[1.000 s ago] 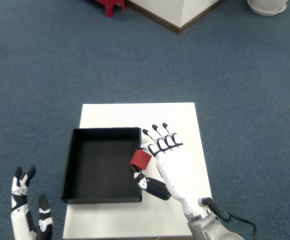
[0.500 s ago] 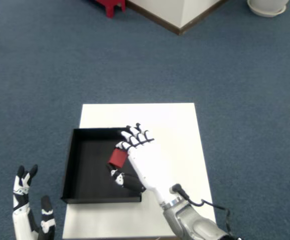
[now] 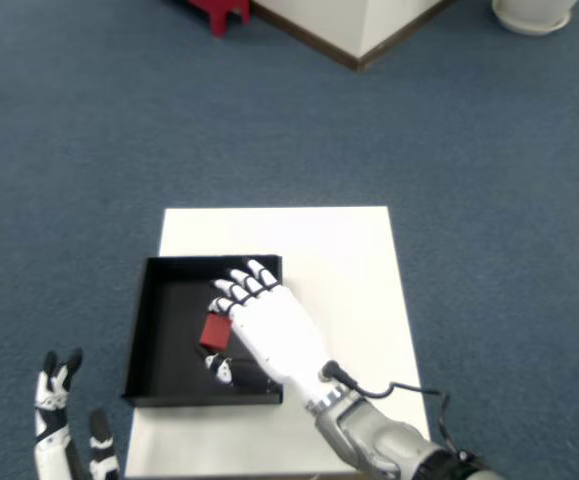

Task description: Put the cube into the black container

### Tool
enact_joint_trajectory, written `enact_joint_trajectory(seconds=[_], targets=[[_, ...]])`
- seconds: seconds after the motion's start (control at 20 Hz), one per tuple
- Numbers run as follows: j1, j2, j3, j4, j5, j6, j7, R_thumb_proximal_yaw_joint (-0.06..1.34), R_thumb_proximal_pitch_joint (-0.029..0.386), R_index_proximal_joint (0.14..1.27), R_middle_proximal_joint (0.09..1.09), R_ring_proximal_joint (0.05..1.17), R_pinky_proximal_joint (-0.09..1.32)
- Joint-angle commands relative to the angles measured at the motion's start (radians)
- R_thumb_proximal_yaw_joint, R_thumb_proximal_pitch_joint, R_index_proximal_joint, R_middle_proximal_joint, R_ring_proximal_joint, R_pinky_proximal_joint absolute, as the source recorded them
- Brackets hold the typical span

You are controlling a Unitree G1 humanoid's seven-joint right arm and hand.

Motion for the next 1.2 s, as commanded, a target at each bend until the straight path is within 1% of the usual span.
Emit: enact_joint_trajectory(seconds=[0.05, 0.25, 0.45, 0.5, 0.55, 0.6, 0.65, 0.7, 0.85, 1.2], targets=[[-0.07, 0.004, 0.018, -0.005, 0.053, 0.013, -0.044, 1.26, 0.202, 1.01, 0.32, 0.27, 0.13], [-0.098, 0.007, 0.068, 0.054, 0.113, 0.011, -0.067, 1.27, 0.2, 1.01, 0.33, 0.28, 0.14], [-0.132, 0.012, 0.125, 0.077, 0.177, 0.01, -0.082, 1.27, 0.199, 1.01, 0.33, 0.29, 0.14], [-0.138, 0.014, 0.139, 0.078, 0.193, 0.011, -0.086, 1.26, 0.198, 0.97, 0.33, 0.29, 0.14], [-0.143, 0.015, 0.149, 0.078, 0.205, 0.013, -0.088, 1.08, 0.186, 0.76, 0.32, 0.29, 0.14], [-0.152, 0.016, 0.163, 0.079, 0.219, 0.019, -0.087, 0.85, 0.158, 0.54, 0.31, 0.28, 0.12], [-0.162, 0.016, 0.18, 0.084, 0.229, 0.03, -0.084, 0.75, 0.144, 0.44, 0.29, 0.26, 0.08], [-0.172, 0.017, 0.194, 0.088, 0.237, 0.04, -0.082, 0.72, 0.141, 0.43, 0.28, 0.25, 0.06], [-0.19, 0.017, 0.228, 0.095, 0.266, 0.06, -0.089, 0.71, 0.145, 0.45, 0.26, 0.23, 0.04], [-0.197, 0.016, 0.266, 0.114, 0.317, 0.069, -0.136, 0.7, 0.162, 0.42, 0.24, 0.2, 0.02]])
